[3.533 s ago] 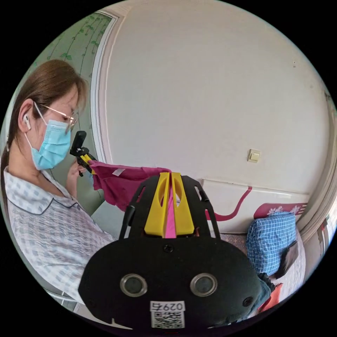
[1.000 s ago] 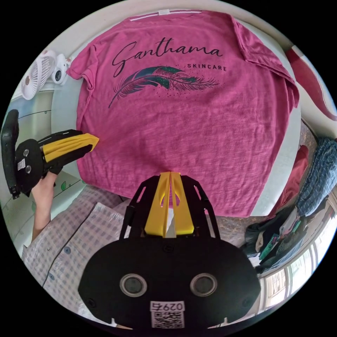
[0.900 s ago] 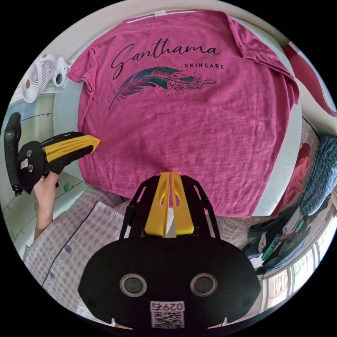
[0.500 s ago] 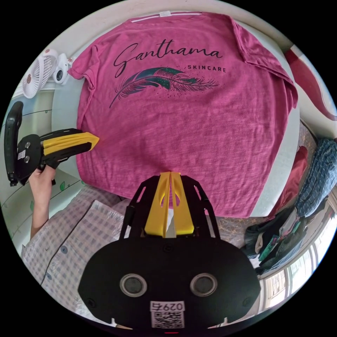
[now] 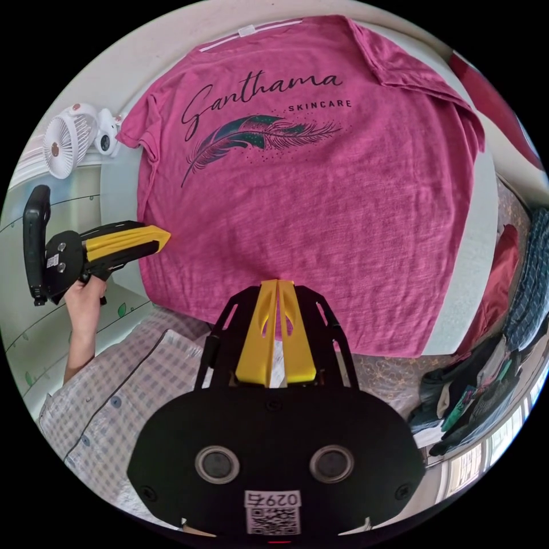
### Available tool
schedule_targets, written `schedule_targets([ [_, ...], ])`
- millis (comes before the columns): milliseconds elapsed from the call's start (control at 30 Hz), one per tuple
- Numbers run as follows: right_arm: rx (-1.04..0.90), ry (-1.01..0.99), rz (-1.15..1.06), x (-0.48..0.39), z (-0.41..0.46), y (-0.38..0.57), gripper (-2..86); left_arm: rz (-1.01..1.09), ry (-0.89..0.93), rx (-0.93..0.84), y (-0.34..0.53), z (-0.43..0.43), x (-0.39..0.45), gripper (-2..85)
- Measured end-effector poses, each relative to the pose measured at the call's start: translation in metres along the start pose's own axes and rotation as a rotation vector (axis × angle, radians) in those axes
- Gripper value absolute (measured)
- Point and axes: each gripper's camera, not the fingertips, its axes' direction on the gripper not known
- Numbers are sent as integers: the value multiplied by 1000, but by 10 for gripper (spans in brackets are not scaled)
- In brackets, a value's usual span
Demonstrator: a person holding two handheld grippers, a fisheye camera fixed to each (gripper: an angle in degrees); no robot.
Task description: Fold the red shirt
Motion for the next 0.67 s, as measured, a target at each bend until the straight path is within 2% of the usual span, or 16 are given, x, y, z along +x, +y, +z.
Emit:
schedule_targets([
  [667, -18, 12, 3, -12, 4, 18, -4, 6, 37, 4, 20, 9, 1, -10],
])
